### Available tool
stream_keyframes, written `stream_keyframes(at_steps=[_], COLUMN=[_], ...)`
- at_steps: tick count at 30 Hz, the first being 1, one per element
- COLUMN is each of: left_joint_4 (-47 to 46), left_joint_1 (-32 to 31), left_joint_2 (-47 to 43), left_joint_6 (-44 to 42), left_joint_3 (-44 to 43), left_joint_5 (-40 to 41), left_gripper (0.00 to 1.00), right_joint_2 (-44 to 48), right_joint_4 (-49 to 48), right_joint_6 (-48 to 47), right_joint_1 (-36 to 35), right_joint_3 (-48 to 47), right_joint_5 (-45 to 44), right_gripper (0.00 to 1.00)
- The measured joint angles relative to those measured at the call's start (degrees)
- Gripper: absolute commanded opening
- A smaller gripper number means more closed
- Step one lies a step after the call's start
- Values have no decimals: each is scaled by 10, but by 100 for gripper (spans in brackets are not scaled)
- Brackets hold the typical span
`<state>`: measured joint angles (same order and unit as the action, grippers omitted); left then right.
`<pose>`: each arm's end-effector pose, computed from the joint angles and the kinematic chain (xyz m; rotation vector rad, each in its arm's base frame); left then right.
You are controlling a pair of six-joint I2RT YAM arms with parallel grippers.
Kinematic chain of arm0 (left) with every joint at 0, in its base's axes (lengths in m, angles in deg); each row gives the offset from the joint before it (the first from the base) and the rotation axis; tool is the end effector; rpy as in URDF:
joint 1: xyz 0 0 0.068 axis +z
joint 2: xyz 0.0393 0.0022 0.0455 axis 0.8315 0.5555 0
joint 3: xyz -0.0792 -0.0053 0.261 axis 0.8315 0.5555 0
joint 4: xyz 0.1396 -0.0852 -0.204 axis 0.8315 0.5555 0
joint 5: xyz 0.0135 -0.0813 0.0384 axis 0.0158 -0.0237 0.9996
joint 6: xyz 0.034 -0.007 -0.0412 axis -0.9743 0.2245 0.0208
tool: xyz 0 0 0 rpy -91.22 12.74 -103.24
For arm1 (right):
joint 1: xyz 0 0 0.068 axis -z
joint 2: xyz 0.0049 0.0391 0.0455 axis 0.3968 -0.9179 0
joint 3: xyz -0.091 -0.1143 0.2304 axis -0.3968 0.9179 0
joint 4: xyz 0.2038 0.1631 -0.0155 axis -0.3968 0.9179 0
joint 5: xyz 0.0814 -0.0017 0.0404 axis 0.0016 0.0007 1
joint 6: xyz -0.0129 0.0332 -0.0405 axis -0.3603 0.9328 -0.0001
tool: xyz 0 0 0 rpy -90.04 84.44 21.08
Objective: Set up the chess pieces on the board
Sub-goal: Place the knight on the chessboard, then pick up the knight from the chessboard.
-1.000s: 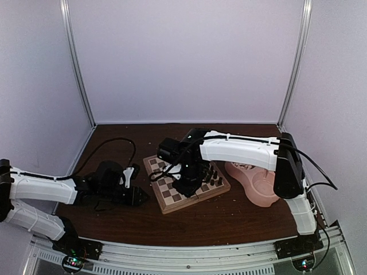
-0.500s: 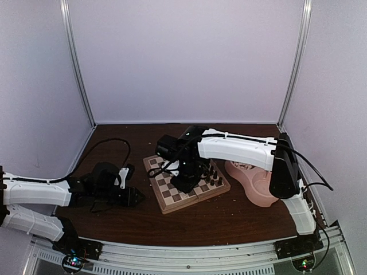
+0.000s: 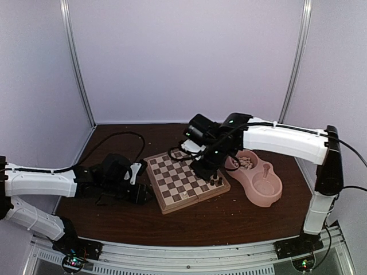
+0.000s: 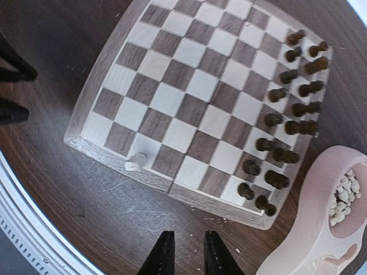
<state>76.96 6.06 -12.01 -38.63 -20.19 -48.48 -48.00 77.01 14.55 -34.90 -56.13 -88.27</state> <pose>0.1490 -0.1840 0.1878 0.2782 2.5333 -0.8025 0.2083 0.3365 0.2814 -1.1750 2.5610 0.2783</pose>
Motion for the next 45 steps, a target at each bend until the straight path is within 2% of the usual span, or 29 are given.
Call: stream_keyframes(at_steps=[11,13,15,19,25,32,36,39,43,45], left_joint_4=[92,107,119,141,181,212,219,223,223,223], left_joint_1=[-93,-100,-104,-105,-105,-105,-107,-108,-110,-112], left_joint_2=[188,218,244,286,360,393,393,394,401,405], left_joint_6=[-50,-59,-66,-75,-82,-79,-76,-73,-71,-71], left_joint_3=[-228,-265,-294,-338,-412,-444,-447,-447,-455,-457], left_joint_5=[57,66,70,73,79,87,92,92,93,93], left_gripper=[54,61,62,60,51,32,31,23,24,21], right_joint_2=[299,330,352,383,449,485,492,493,493,493], right_joint_4=[-233,-258,-282,-331,-401,-448,-457,-461,-463,-463], right_joint_6=[32,34,34,33,32,23,17,16,16,16], right_joint_1=[189,202,207,208,208,208,208,208,209,209], right_joint_3=[330,364,392,454,558,601,604,604,605,605], right_joint_5=[33,34,35,31,7,-15,-20,-20,-20,-20], right_gripper=[26,26,26,26,26,26,26,26,26,26])
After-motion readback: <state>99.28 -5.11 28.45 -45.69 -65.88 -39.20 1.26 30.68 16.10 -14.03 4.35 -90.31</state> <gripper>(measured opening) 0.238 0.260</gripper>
